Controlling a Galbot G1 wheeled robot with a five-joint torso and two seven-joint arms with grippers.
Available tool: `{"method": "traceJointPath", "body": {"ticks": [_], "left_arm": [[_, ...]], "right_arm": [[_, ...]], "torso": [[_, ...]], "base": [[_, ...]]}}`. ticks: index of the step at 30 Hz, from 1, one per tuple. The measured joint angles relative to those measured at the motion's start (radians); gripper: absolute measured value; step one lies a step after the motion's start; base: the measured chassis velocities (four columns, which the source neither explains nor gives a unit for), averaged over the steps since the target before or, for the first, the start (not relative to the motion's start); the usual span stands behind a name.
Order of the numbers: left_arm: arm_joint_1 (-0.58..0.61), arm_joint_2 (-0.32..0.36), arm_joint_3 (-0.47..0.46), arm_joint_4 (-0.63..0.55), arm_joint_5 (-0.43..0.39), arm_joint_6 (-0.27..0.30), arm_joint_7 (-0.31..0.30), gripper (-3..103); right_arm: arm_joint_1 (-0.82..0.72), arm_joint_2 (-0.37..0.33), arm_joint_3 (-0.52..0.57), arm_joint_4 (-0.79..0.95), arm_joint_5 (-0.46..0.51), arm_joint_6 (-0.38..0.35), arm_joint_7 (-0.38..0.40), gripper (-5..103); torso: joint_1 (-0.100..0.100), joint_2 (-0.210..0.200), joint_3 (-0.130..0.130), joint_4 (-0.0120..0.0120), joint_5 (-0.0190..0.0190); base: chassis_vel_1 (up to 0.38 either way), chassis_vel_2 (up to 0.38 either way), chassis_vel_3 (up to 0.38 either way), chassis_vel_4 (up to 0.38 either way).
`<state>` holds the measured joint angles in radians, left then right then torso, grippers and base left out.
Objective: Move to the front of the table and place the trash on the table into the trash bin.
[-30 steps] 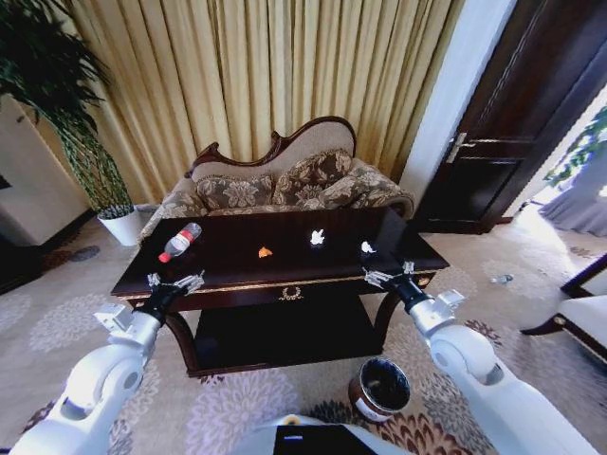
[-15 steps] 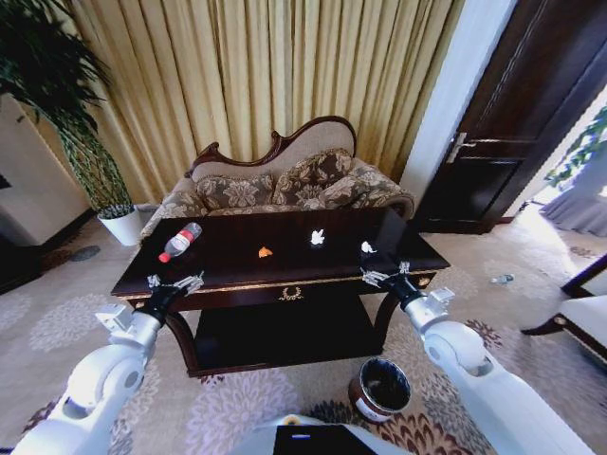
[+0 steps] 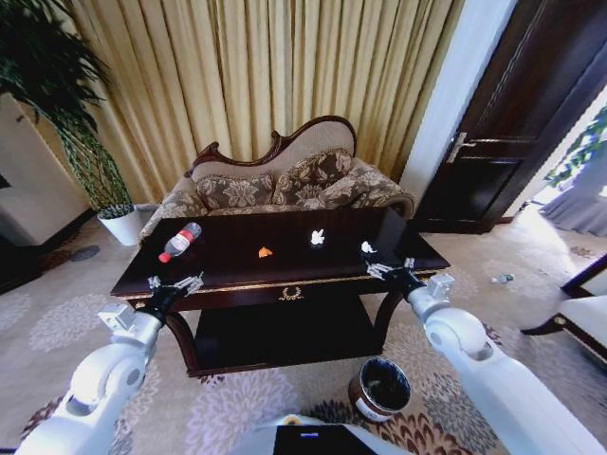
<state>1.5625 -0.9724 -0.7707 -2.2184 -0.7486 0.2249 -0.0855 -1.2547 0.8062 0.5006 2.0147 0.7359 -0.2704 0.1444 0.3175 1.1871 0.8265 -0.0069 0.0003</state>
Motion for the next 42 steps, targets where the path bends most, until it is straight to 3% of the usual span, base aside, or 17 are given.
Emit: {"method": "traceJointPath", "body": {"ticks": [9,16,25,42], "left_arm": [[0.006,0.003,-0.004,0.0,0.0,-0.001,0.0,100],[0.003,0.004,-0.004,0.001,0.0,-0.001,-0.001,100],[0.01,0.002,-0.014,-0.004,-0.002,-0.002,-0.001,100],[0.006,0.0,-0.012,-0.003,-0.002,-0.005,0.0,100]], "right_arm": [[0.143,-0.032,-0.053,-0.077,0.111,-0.057,0.022,100],[0.25,-0.026,-0.167,-0.134,0.151,-0.096,0.062,100],[0.349,0.014,-0.261,-0.217,0.15,-0.098,0.081,100],[0.425,0.04,-0.31,-0.316,0.129,-0.098,0.081,100]], "torso": [[0.0,0.0,0.0,0.0002,0.0],[0.0,0.0,0.0,0.0,0.0],[0.0,0.0,0.0,0.0001,0.0],[0.0,0.0,0.0,0.0002,0.0]], "base": [[0.0,0.0,0.0,0.0],[0.0,0.0,0.0,0.0],[0.0,0.0,0.0,0.0],[0.0,0.0,0.0,0.0]]}}
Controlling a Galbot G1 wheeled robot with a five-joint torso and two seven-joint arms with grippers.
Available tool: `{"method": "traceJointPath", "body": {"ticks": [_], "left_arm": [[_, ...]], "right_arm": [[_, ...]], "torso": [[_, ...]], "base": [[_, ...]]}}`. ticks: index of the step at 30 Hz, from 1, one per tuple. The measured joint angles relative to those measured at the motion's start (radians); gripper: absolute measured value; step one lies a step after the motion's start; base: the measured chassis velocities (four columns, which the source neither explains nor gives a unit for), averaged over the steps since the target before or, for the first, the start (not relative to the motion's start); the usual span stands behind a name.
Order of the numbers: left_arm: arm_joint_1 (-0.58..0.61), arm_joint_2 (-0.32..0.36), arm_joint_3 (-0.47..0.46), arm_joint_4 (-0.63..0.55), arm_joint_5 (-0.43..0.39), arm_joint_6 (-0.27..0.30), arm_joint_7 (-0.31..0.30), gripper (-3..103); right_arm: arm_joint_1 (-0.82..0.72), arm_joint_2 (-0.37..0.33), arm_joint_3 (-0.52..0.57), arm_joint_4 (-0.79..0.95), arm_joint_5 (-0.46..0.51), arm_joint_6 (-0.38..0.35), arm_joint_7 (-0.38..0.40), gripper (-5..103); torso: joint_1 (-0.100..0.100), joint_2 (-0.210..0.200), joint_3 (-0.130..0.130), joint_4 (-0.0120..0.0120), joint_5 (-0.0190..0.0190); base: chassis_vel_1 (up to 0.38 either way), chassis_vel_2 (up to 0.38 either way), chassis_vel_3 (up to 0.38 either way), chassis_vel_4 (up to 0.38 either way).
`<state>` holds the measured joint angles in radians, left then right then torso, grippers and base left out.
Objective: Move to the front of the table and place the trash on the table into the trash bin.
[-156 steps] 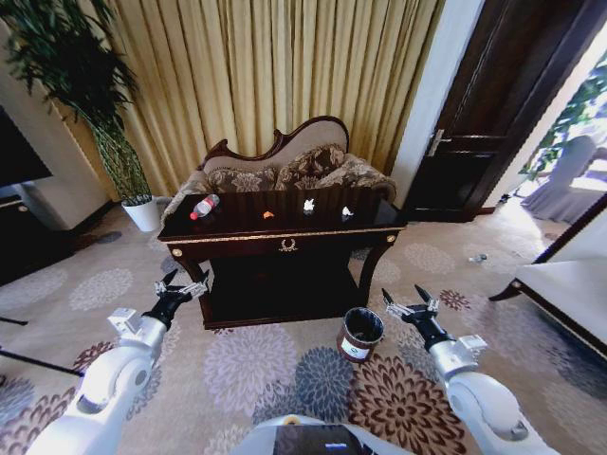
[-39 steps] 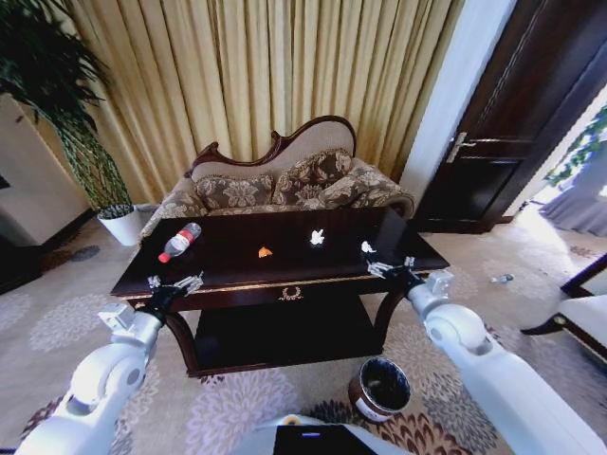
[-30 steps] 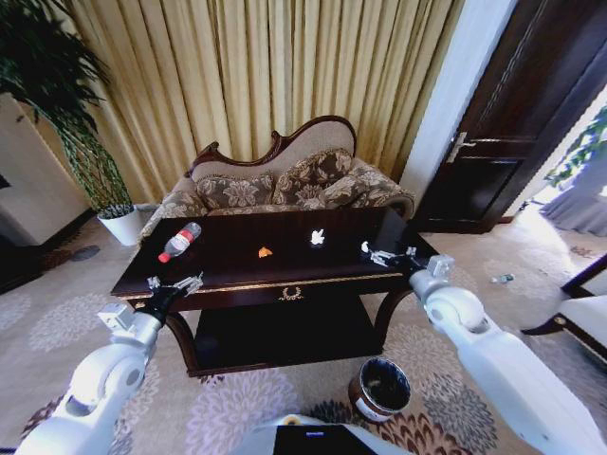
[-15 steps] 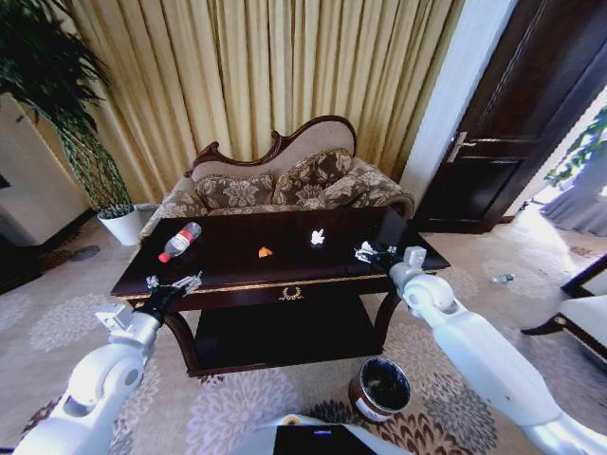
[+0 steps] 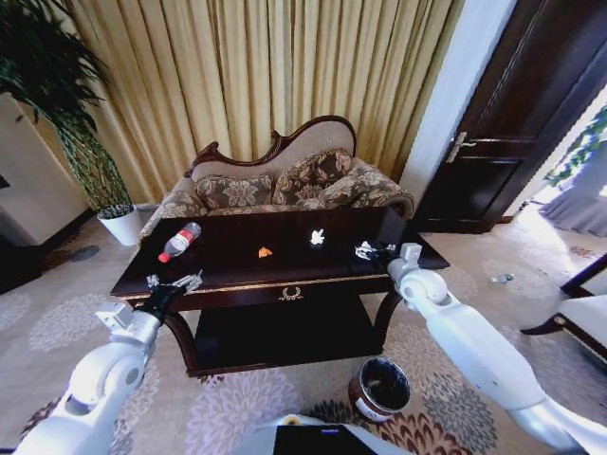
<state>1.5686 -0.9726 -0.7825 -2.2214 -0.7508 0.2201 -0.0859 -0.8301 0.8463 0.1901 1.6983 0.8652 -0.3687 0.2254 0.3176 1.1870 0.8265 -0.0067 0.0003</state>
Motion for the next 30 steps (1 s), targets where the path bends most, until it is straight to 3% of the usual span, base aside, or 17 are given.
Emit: {"method": "traceJointPath", "body": {"ticks": [21,22,24,25,27,29,30], "left_arm": [[-0.008,0.0,-0.002,0.003,-0.014,-0.006,0.003,100],[-0.008,-0.002,-0.002,0.003,-0.014,-0.006,0.003,100],[-0.008,-0.003,-0.002,0.003,-0.014,-0.007,0.003,100],[-0.007,-0.003,-0.002,0.002,-0.015,-0.008,0.003,100],[-0.008,-0.003,-0.002,0.002,-0.015,-0.009,0.003,100],[-0.012,-0.003,-0.002,0.002,-0.017,-0.012,0.003,100],[-0.012,-0.003,-0.002,0.002,-0.017,-0.012,0.003,100]], "right_arm": [[-0.011,0.004,-0.008,-0.029,-0.032,0.022,0.02,99],[-0.011,0.004,-0.011,-0.029,-0.036,0.023,0.023,89],[-0.012,0.004,-0.012,-0.029,-0.039,0.023,0.023,89],[-0.014,0.002,-0.012,-0.029,-0.045,0.025,0.023,79],[-0.015,0.002,-0.012,-0.029,-0.047,0.026,0.023,79],[-0.018,-0.001,-0.012,-0.029,-0.051,0.028,0.022,67],[-0.018,-0.001,-0.012,-0.029,-0.051,0.028,0.022,67]], "torso": [[0.0,0.0,0.0,-0.0002,0.0],[0.0,0.0,0.0,-0.0001,0.0],[0.0,0.0,0.0,-0.0001,0.0],[0.0,0.0,0.0,-0.0001,0.0],[0.0,0.0,0.0,-0.0001,0.0],[0.0,0.0,0.0,-0.0001,0.0],[0.0,0.0,0.0,-0.0001,0.0]], "base": [[0.0,0.0,0.0,0.0],[0.0,0.0,0.0,0.0],[0.0,0.0,0.0,0.0],[0.0,0.0,0.0,0.0],[0.0,0.0,0.0,0.0],[0.0,0.0,0.0,0.0],[0.0,0.0,0.0,0.0]]}}
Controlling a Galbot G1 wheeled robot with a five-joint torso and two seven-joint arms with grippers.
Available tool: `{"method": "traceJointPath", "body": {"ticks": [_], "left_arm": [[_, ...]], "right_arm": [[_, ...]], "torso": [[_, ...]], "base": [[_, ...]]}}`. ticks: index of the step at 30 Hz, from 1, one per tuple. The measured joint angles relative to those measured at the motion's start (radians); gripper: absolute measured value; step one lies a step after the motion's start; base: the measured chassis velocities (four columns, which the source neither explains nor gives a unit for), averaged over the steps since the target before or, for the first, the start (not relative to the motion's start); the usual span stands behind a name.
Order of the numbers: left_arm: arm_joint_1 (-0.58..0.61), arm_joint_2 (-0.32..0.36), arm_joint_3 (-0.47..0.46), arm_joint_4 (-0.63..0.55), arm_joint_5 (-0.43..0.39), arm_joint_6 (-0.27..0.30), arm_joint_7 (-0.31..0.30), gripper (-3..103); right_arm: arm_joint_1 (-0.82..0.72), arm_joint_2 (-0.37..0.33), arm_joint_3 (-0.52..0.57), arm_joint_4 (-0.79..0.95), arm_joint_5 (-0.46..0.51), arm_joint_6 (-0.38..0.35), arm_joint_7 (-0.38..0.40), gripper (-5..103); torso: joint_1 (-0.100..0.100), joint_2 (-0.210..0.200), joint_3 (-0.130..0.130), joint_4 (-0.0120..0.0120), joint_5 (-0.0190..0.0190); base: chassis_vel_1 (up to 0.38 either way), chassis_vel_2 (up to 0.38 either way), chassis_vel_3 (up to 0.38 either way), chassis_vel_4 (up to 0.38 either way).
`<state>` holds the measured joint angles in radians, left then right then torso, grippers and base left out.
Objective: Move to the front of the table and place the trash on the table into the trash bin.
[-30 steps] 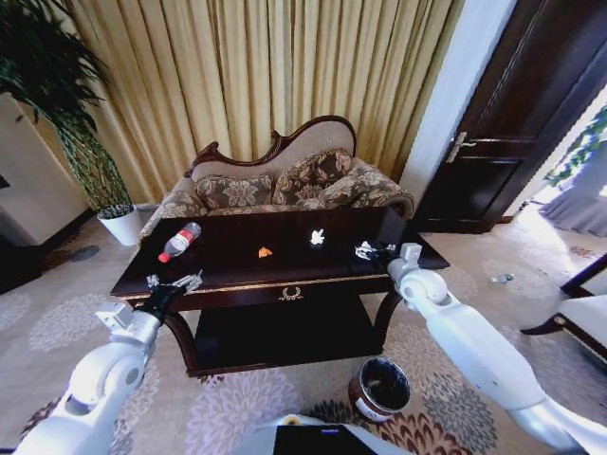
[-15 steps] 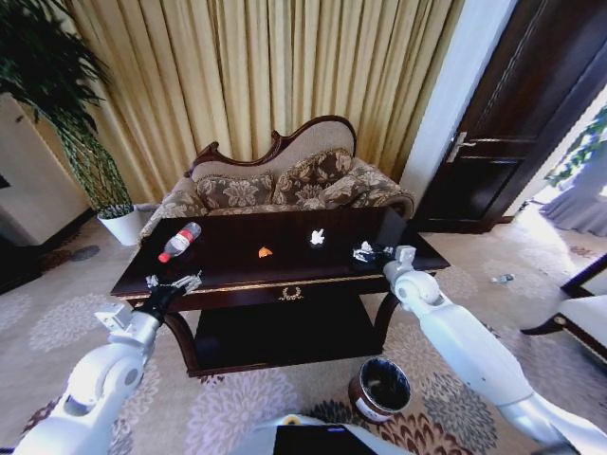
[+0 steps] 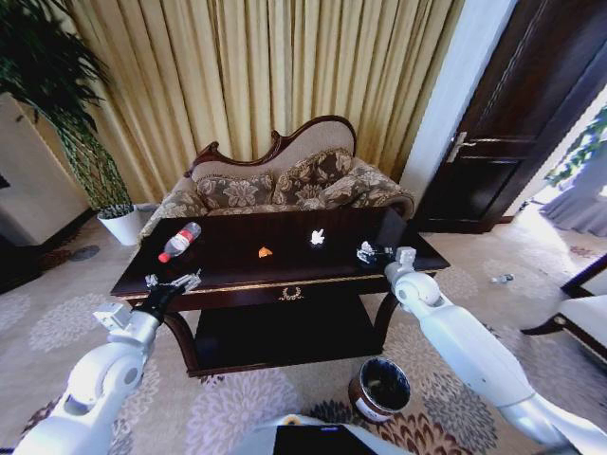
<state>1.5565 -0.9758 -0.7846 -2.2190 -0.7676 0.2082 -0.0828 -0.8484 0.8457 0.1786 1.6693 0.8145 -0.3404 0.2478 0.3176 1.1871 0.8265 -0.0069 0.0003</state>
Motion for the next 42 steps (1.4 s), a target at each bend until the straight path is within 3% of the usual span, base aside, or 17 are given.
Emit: {"method": "traceJointPath", "body": {"ticks": [2,11,13,17,19,20,22,31,42], "left_arm": [[-0.003,0.0,0.001,0.0,-0.003,-0.001,0.0,100],[-0.006,0.0,0.003,-0.003,-0.007,-0.002,0.0,100],[-0.006,-0.001,0.003,-0.004,-0.007,-0.002,0.0,100],[-0.005,-0.001,0.003,-0.004,-0.007,-0.002,0.0,100],[-0.005,-0.002,0.002,-0.004,-0.008,-0.001,0.0,100],[-0.005,-0.002,0.002,-0.004,-0.008,-0.001,0.0,100],[-0.005,-0.003,0.002,-0.004,-0.008,-0.001,-0.001,100],[-0.006,-0.009,0.005,-0.005,-0.006,-0.001,-0.001,100],[-0.011,-0.006,0.007,0.006,-0.011,-0.001,-0.001,100]], "right_arm": [[-0.003,-0.003,0.002,0.0,-0.002,0.001,-0.001,60],[-0.015,-0.007,0.007,0.003,-0.01,0.01,-0.004,51],[-0.023,-0.007,0.009,0.007,-0.014,0.012,-0.004,40],[-0.033,-0.008,0.012,0.011,-0.018,0.014,-0.004,30],[-0.044,-0.008,0.018,0.014,-0.023,0.018,-0.004,14],[-0.044,-0.008,0.018,0.014,-0.023,0.018,-0.004,14],[-0.05,-0.01,0.022,0.018,-0.024,0.021,-0.002,3],[-0.063,-0.024,0.066,0.08,-0.006,0.029,0.026,1],[-0.243,-0.07,0.281,0.263,-0.017,0.103,0.029,1]], "torso": [[0.0,0.0,0.0,0.0,0.0],[0.0,0.0,0.0,0.0,0.0],[0.0,0.0,0.0,0.0,0.0],[0.0,0.0,0.0,0.0,0.0],[0.0,0.0,0.0,0.0,0.0],[0.0,0.0,0.0,0.0,0.0],[0.0,0.0,0.0,0.0,0.0],[0.0,0.0,0.0,0.0001,0.0],[0.0,0.0,0.0,-0.0002,0.0]], "base": [[0.0,0.0,0.0,0.0],[0.0,0.0,0.0,0.0],[0.0,0.0,0.0,0.0],[0.0,0.0,0.0,0.0],[0.0,0.0,0.0,0.0],[0.0,0.0,0.0,0.0],[0.0,0.0,0.0,0.0],[0.0,0.0,0.0,0.0],[0.0,0.0,0.0,0.0]]}}
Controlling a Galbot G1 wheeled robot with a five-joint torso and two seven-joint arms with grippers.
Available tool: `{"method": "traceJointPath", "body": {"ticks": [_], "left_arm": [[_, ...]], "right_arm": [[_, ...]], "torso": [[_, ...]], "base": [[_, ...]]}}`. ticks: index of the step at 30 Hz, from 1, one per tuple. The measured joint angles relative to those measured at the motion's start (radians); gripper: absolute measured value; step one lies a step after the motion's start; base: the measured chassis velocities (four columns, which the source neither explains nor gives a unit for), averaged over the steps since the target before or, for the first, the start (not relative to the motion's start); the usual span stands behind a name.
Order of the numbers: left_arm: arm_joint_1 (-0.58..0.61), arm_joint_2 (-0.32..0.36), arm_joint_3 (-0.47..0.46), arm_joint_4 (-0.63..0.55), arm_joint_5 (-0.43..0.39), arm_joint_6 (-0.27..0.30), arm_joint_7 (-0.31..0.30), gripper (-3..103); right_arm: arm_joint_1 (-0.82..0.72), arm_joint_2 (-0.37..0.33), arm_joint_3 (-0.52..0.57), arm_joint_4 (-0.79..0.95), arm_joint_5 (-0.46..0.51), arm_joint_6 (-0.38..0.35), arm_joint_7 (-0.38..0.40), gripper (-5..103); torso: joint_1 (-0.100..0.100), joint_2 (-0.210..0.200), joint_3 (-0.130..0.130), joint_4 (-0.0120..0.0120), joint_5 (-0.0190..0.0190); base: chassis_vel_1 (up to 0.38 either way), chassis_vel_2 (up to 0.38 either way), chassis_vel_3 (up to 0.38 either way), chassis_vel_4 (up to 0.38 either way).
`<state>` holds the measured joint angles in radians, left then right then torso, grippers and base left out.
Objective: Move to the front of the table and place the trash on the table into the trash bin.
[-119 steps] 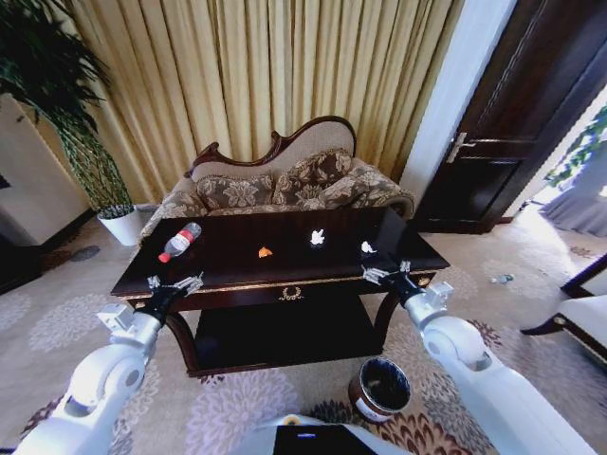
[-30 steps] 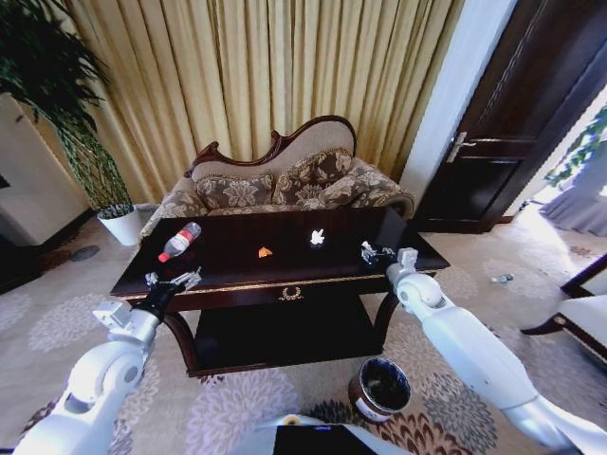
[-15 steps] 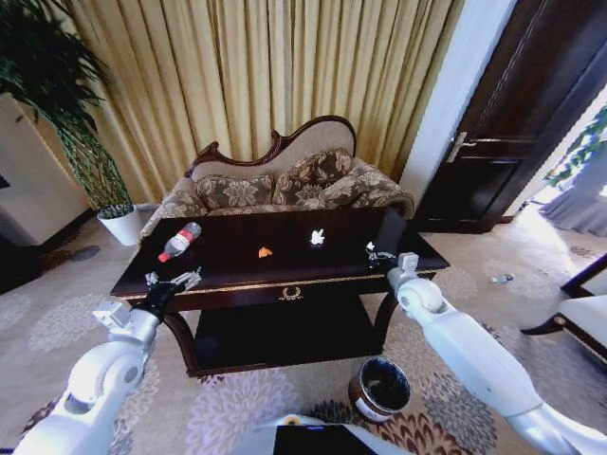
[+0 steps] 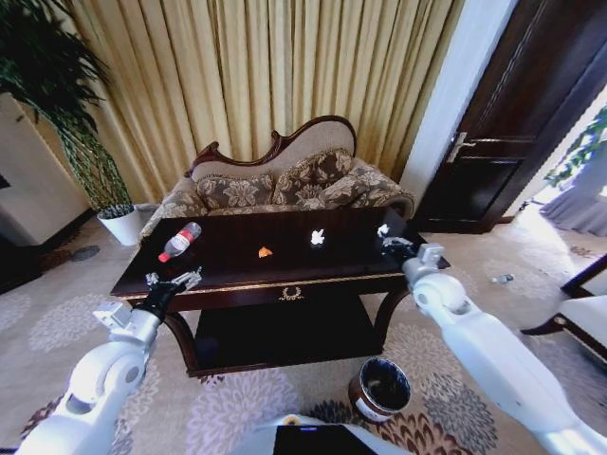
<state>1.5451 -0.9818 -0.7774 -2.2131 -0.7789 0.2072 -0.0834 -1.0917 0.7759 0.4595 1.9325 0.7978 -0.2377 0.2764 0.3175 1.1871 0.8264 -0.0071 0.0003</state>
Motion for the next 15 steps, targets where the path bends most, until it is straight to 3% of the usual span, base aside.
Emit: {"method": "traceJointPath", "body": {"ticks": [15], "left_arm": [[-0.014,0.012,0.011,0.008,-0.012,0.009,-0.001,100]], "right_arm": [[-0.06,-0.003,0.054,0.038,-0.015,-0.006,-0.004,1]], "torso": [[0.0,0.0,0.0,0.0004,0.0]], "base": [[0.0,0.0,0.0,0.0]]}}
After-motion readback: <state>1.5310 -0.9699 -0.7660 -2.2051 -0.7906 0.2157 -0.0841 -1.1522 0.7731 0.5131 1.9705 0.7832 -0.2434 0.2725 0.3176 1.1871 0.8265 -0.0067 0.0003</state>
